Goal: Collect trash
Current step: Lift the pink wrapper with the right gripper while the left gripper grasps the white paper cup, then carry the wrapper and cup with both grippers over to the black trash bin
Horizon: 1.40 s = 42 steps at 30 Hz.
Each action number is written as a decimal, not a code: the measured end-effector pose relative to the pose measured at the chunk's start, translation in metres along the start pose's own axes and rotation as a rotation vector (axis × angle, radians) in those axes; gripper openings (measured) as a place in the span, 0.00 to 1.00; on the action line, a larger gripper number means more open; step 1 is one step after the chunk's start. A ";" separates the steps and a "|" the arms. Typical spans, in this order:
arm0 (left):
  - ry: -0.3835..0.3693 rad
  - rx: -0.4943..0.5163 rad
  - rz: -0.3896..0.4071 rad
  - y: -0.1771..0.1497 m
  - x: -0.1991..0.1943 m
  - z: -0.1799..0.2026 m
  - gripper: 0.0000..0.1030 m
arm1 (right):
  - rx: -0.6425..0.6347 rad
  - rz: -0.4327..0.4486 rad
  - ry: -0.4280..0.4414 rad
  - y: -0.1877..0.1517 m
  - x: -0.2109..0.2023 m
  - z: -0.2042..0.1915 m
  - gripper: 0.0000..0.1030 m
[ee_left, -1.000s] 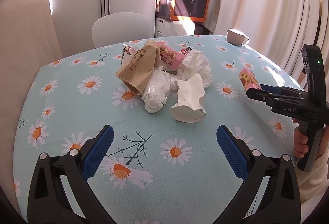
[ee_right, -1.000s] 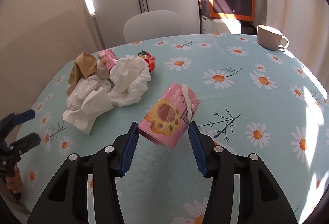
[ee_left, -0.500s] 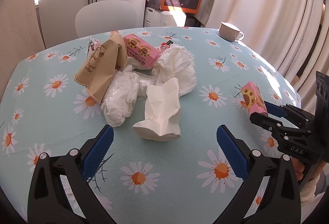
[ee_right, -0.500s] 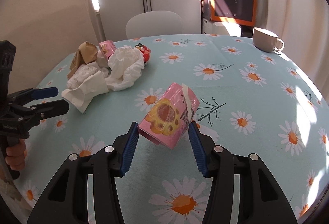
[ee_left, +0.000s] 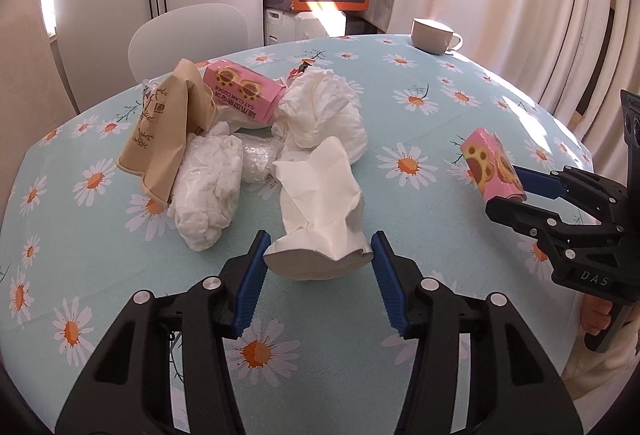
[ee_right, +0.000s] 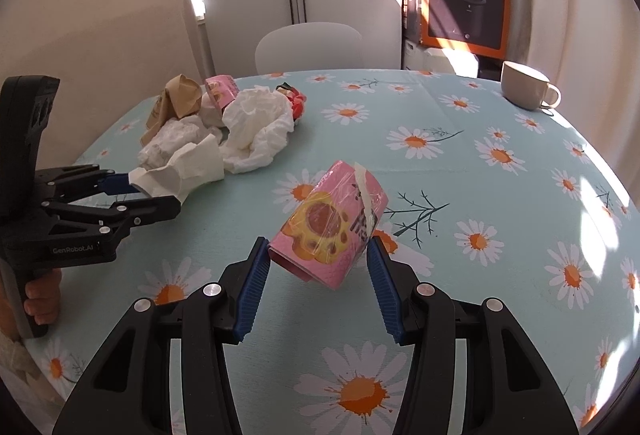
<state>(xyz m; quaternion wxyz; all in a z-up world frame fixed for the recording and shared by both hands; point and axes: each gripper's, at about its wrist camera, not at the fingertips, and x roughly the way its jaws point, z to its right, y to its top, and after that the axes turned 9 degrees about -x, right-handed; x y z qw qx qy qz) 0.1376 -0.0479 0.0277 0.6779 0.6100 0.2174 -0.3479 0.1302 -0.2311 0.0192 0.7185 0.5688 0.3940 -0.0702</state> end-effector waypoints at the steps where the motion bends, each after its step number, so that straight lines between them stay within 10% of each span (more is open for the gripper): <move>1: 0.000 -0.002 0.003 0.000 -0.002 -0.001 0.51 | -0.002 -0.002 0.000 0.001 0.000 -0.001 0.46; 23: -0.036 0.033 0.077 -0.025 -0.046 -0.015 0.51 | -0.055 0.027 -0.017 0.001 -0.027 -0.056 0.46; 42: -0.150 0.124 0.137 -0.026 -0.068 0.040 0.50 | 0.012 0.102 -0.120 -0.017 -0.089 -0.023 0.46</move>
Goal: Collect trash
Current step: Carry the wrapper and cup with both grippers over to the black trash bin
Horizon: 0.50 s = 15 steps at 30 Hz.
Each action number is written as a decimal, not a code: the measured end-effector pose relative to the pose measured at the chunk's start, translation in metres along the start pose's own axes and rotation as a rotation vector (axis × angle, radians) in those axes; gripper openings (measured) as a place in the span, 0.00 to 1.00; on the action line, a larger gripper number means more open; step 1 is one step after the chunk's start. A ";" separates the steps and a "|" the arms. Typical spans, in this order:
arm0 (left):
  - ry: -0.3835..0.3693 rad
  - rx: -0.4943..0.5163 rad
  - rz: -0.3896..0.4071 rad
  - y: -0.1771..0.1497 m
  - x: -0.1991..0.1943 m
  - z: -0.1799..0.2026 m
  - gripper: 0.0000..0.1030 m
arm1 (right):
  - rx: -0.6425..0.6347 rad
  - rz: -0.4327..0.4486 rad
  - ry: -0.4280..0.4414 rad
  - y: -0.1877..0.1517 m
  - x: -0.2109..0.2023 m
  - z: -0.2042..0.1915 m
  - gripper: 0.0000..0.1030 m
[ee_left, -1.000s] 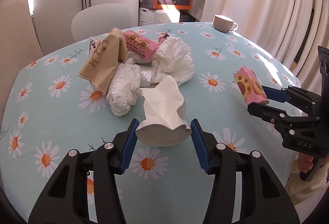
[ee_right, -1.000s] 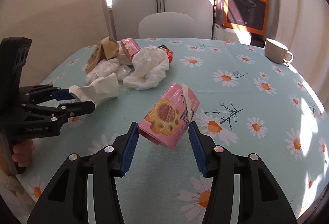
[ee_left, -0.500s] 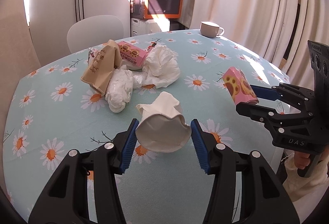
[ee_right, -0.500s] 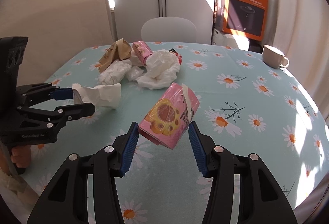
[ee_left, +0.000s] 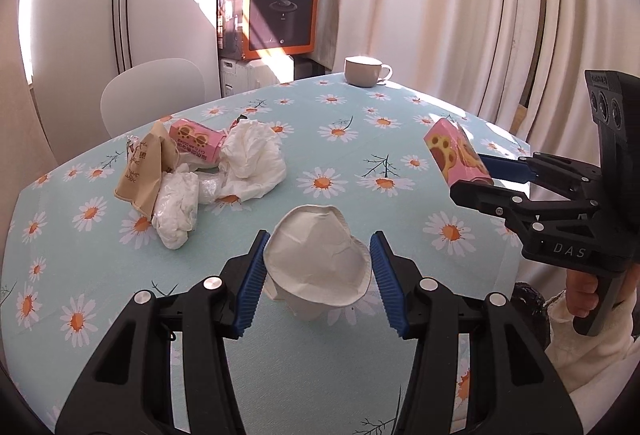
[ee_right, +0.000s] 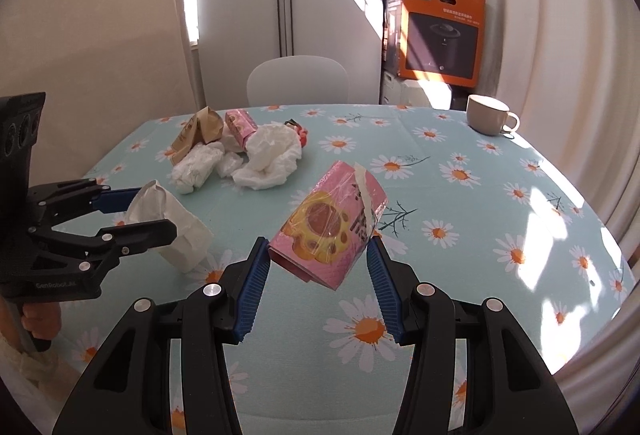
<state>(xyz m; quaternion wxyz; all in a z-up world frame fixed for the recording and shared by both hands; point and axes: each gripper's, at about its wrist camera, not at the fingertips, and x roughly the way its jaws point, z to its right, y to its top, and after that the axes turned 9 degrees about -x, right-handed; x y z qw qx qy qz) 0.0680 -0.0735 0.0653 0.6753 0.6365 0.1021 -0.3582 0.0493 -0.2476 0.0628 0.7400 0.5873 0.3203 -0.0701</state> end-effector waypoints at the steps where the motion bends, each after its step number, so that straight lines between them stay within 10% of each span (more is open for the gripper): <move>1: -0.006 0.008 0.000 0.000 0.000 0.003 0.50 | 0.006 0.002 -0.010 -0.001 -0.003 0.003 0.46; 15: -0.147 0.115 -0.001 0.003 0.000 0.062 0.50 | 0.069 -0.013 -0.164 -0.038 -0.053 0.041 0.46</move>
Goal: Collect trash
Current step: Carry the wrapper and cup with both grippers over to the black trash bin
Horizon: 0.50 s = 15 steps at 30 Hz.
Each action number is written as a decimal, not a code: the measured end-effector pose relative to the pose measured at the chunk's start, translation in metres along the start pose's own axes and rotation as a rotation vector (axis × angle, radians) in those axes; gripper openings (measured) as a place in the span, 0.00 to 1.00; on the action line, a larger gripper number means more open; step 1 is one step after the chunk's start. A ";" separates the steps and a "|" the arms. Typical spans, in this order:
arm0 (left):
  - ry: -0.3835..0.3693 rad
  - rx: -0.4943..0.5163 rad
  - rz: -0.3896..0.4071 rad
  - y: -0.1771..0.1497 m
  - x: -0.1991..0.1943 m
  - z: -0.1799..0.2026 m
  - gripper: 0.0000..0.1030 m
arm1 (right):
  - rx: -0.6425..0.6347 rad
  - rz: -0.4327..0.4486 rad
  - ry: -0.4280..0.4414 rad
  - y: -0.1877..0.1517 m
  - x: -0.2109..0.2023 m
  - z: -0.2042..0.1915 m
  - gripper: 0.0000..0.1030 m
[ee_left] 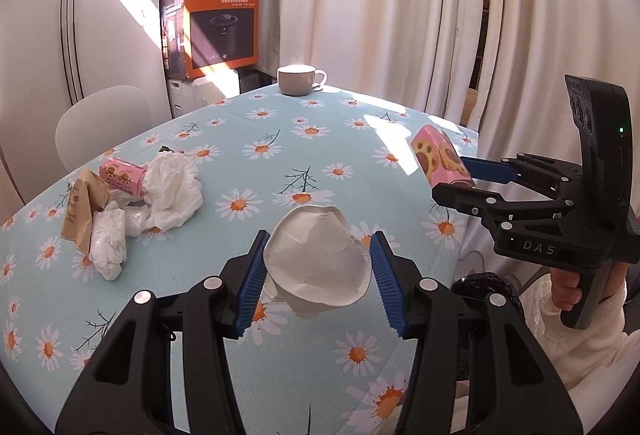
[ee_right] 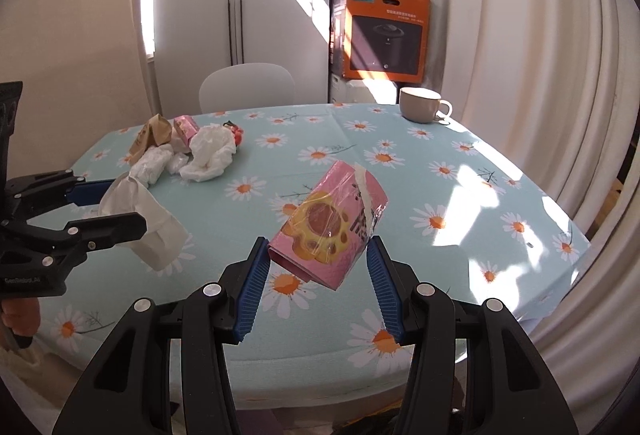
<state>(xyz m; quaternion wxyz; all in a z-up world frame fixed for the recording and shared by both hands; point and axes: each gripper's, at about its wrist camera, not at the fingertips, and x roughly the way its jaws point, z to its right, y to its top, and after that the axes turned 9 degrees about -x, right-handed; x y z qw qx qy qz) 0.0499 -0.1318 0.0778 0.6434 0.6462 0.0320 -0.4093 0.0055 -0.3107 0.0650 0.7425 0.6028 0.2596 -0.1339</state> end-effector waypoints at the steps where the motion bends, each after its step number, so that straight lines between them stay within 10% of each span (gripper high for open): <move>1: -0.015 0.013 -0.001 0.000 0.002 0.006 0.50 | 0.006 -0.003 -0.010 -0.004 -0.003 0.004 0.46; 15: -0.244 0.141 -0.048 0.002 0.034 0.085 0.50 | 0.108 -0.077 -0.170 -0.054 -0.037 0.053 0.46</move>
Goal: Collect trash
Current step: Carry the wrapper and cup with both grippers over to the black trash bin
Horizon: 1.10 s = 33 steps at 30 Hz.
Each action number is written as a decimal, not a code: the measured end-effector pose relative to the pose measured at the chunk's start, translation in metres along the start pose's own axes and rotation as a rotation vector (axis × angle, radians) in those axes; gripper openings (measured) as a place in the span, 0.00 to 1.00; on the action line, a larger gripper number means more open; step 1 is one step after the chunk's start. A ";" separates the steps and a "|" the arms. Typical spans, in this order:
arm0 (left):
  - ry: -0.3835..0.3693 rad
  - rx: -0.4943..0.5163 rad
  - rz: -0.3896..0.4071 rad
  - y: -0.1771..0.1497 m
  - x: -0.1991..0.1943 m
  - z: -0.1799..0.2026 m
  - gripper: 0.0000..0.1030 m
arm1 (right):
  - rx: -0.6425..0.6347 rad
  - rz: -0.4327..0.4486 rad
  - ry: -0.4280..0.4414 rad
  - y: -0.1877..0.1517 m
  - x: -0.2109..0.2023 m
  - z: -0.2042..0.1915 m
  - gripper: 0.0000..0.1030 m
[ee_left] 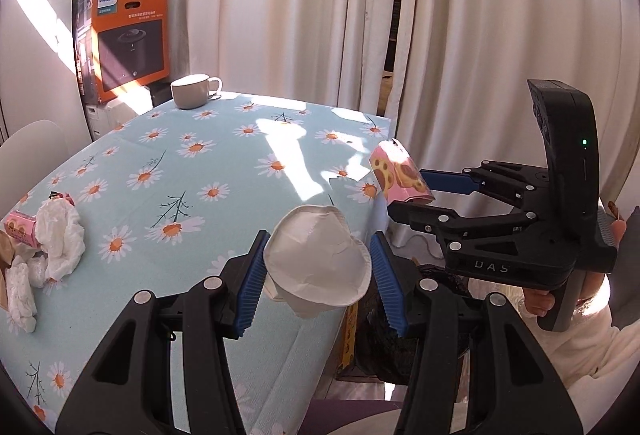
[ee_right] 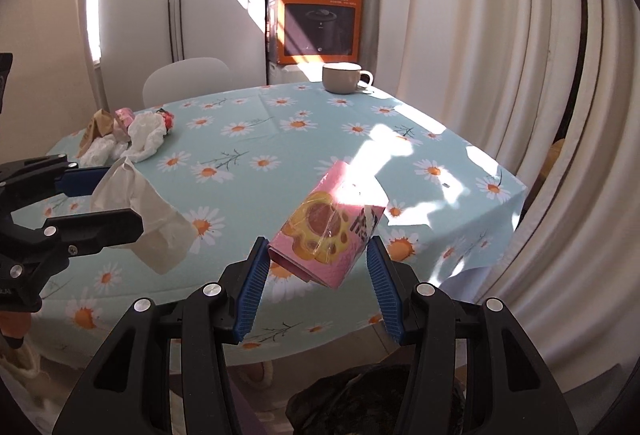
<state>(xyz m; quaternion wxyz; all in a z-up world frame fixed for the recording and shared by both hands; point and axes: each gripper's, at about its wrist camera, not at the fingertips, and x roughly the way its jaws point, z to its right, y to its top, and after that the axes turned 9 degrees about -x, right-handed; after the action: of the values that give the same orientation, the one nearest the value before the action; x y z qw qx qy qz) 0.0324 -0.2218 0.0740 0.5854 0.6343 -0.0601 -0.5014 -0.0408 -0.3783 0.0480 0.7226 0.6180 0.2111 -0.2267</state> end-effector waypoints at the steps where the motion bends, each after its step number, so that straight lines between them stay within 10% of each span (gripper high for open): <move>1: -0.019 0.004 -0.007 0.001 0.004 0.004 0.50 | 0.008 -0.006 -0.010 -0.003 -0.001 0.005 0.46; 15: -0.174 0.121 -0.078 -0.002 0.047 0.059 0.50 | 0.070 -0.180 -0.141 -0.075 -0.008 0.054 0.46; 33: -0.328 0.247 -0.202 -0.035 0.104 0.125 0.50 | 0.232 -0.403 -0.082 -0.194 0.004 0.081 0.46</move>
<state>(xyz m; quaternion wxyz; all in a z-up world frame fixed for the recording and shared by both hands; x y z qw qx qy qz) -0.0229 -0.3657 0.0110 0.4323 0.6139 -0.1514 -0.6429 -0.1502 -0.4849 -0.0971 0.5950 0.6324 0.2731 -0.4141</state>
